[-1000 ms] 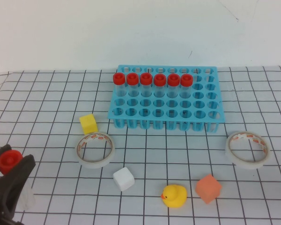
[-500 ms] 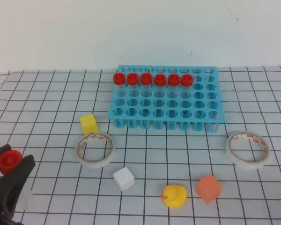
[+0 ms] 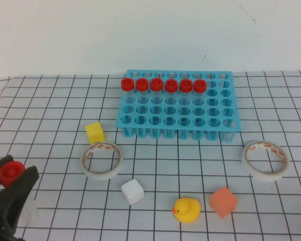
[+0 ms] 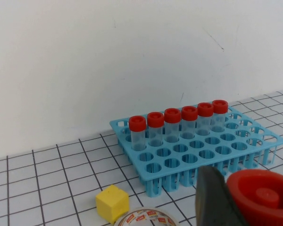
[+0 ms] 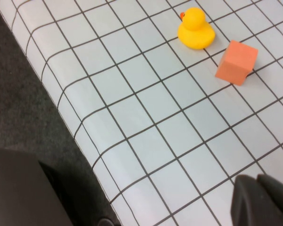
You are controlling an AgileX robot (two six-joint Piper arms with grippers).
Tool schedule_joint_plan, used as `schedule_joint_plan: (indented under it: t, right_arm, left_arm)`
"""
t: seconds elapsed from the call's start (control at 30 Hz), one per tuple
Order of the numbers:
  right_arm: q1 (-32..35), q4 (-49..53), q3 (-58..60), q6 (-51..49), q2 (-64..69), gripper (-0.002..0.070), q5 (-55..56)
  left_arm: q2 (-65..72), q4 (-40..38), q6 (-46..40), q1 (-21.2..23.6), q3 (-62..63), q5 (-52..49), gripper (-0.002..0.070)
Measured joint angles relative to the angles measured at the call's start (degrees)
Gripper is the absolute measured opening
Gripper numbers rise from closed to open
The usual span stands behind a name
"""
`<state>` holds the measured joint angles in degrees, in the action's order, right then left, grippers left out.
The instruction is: Place the test tubes
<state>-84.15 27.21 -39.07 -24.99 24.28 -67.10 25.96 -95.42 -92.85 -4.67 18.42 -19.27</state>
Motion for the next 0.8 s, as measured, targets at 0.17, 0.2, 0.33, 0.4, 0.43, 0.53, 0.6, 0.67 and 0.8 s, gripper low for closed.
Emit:
schedule_joint_plan:
  t: [0.17, 0.2, 0.33, 0.4, 0.43, 0.53, 0.6, 0.67, 0.8]
  right_arm:
    - [0.0, 0.0, 0.0, 0.0, 0.0, -0.0001, 0.0]
    - [0.0, 0.0, 0.0, 0.0, 0.0, -0.0001, 0.0]
    - [0.0, 0.0, 0.0, 0.0, 0.0, -0.0001, 0.0]
    - [0.0, 0.1, 0.0, 0.0, 0.0, -0.0001, 0.0]
    - [0.0, 0.1, 0.0, 0.0, 0.0, -0.0001, 0.0]
    - [0.0, 0.1, 0.0, 0.0, 0.0, -0.0001, 0.0]
    - [0.0, 0.1, 0.0, 0.0, 0.0, -0.0001, 0.0]
    - [0.0, 0.2, 0.0, 0.0, 0.0, -0.0001, 0.0]
    - [0.0, 0.2, 0.0, 0.0, 0.0, -0.0001, 0.0]
  left_arm:
    - [0.0, 0.0, 1.5, 0.0, 0.0, 0.0, 0.0259]
    - [0.0, 0.0, 1.6, 0.0, 0.0, -0.1, 0.0259]
    - [0.0, 0.0, 2.7, 0.0, 0.0, -0.8, 0.0259]
    - [0.0, 0.0, 3.9, 0.0, 0.0, -0.8, 0.0259]
    - [0.0, 0.0, 4.4, 0.0, 0.0, -0.8, 0.0259]
    - [0.0, -1.2, 4.7, 0.0, 0.0, -0.4, 0.0259]
    - [0.0, -1.7, 4.8, 0.0, 0.0, -0.3, 0.0259]
    - [0.0, -2.0, 4.9, 0.0, 0.0, -0.3, 0.0259]
    - [0.0, -1.3, 8.8, 0.0, 0.0, -0.5, 0.0259]
